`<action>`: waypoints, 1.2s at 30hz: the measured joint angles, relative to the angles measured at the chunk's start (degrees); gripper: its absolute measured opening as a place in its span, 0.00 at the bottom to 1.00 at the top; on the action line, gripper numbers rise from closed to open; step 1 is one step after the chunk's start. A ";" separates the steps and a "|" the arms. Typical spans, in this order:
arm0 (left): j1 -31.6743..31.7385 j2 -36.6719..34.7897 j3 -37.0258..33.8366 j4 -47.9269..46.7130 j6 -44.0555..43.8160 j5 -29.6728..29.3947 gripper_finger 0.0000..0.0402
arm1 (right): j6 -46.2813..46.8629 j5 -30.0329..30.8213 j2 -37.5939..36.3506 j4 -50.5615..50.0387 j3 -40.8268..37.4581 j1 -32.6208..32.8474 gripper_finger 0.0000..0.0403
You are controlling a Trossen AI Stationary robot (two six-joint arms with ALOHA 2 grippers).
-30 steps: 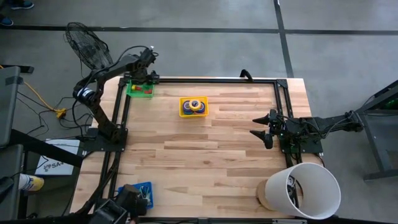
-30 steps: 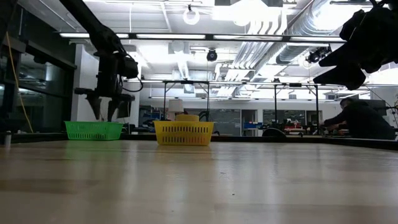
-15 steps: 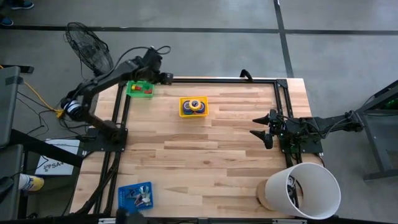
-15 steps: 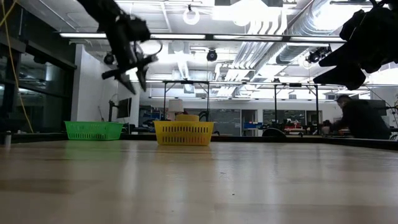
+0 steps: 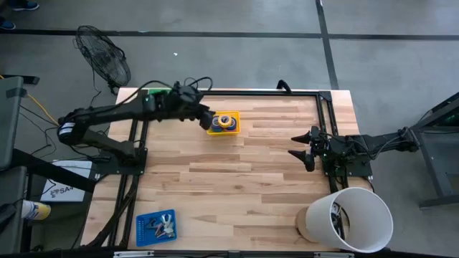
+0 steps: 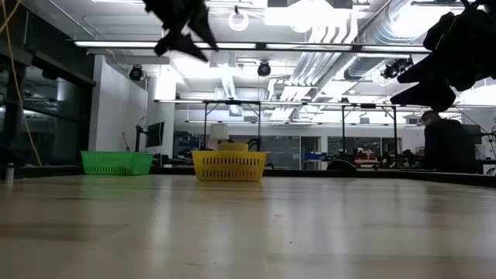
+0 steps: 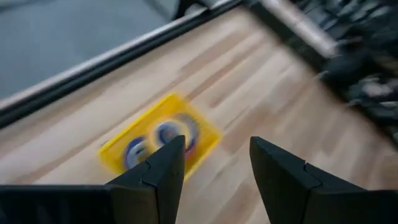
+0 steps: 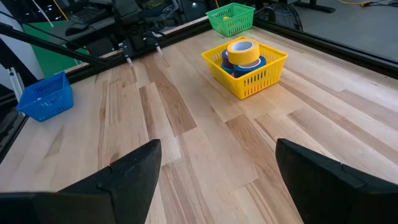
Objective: Pick and place Stapler, Stapler remover, tape
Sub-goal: Return to Home Position
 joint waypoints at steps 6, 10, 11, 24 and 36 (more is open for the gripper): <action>-6.95 -1.21 0.00 9.32 4.27 -2.74 0.44 | 0.00 0.00 0.01 0.01 0.00 0.00 0.76; -8.35 -1.19 0.00 12.73 8.68 -0.03 0.44 | 0.00 0.00 0.02 0.02 -0.01 0.00 0.76; -8.29 -1.19 0.00 13.38 9.72 1.74 0.44 | 0.00 0.00 0.00 0.02 -0.01 0.00 0.76; -7.07 -6.42 -2.28 14.12 22.81 18.57 0.44 | -0.02 0.02 0.04 0.20 -0.01 0.00 0.76; -5.17 -21.54 -20.62 26.95 24.22 25.52 0.44 | -0.01 0.03 0.04 0.39 -0.01 0.00 0.76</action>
